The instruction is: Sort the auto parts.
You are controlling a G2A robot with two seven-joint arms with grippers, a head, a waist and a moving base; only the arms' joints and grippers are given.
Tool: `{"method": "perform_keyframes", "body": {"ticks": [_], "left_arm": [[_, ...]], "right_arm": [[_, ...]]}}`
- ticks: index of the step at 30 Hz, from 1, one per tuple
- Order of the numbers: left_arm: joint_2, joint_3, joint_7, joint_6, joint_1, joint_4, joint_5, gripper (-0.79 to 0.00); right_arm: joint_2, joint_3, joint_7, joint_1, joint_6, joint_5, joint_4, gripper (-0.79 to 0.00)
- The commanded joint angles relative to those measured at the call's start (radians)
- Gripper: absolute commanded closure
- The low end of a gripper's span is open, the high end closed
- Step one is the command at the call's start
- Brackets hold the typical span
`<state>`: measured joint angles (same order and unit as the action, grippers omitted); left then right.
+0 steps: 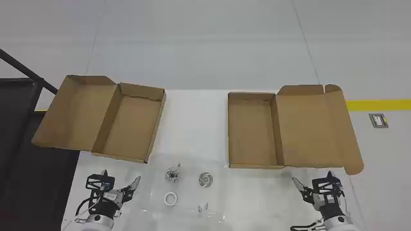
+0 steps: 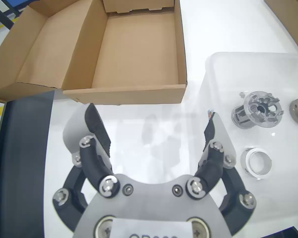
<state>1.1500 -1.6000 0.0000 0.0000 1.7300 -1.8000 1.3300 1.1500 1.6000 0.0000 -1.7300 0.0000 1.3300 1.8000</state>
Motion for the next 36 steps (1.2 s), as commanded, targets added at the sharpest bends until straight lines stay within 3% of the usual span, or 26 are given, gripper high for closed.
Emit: {"method": "perform_keyframes", "body": {"ticks": [1, 18, 22, 25, 30, 36], "left_arm": [[0.0, 0.0, 0.0, 0.0, 0.0, 0.0, 0.0, -0.784], [0.0, 0.0, 0.0, 0.0, 0.0, 0.0, 0.0, -0.785], [-0.002, -0.015, 0.065, -0.053, 0.015, -0.011, 0.002, -0.785], [-0.005, -0.047, 0.115, -0.114, 0.03, -0.009, -0.027, -0.785], [-0.009, -0.093, 0.139, -0.205, 0.04, -0.001, -0.093, -0.785], [-0.01, -0.116, 0.136, -0.246, 0.042, 0.006, -0.12, -0.785]], "right_arm": [[0.0, 0.0, 0.0, 0.0, 0.0, 0.0, 0.0, -0.784], [0.0, 0.0, 0.0, 0.0, 0.0, 0.0, 0.0, -0.784], [0.0, -0.014, 0.007, 0.019, 0.001, 0.067, 0.018, -0.785], [-0.001, -0.041, 0.106, 0.056, 0.005, 0.16, 0.082, -0.785], [0.002, -0.176, 0.35, 0.174, -0.075, 0.346, 0.206, -0.785], [0.032, -0.407, 0.57, 0.382, -0.165, 0.367, 0.208, -0.785]]}}
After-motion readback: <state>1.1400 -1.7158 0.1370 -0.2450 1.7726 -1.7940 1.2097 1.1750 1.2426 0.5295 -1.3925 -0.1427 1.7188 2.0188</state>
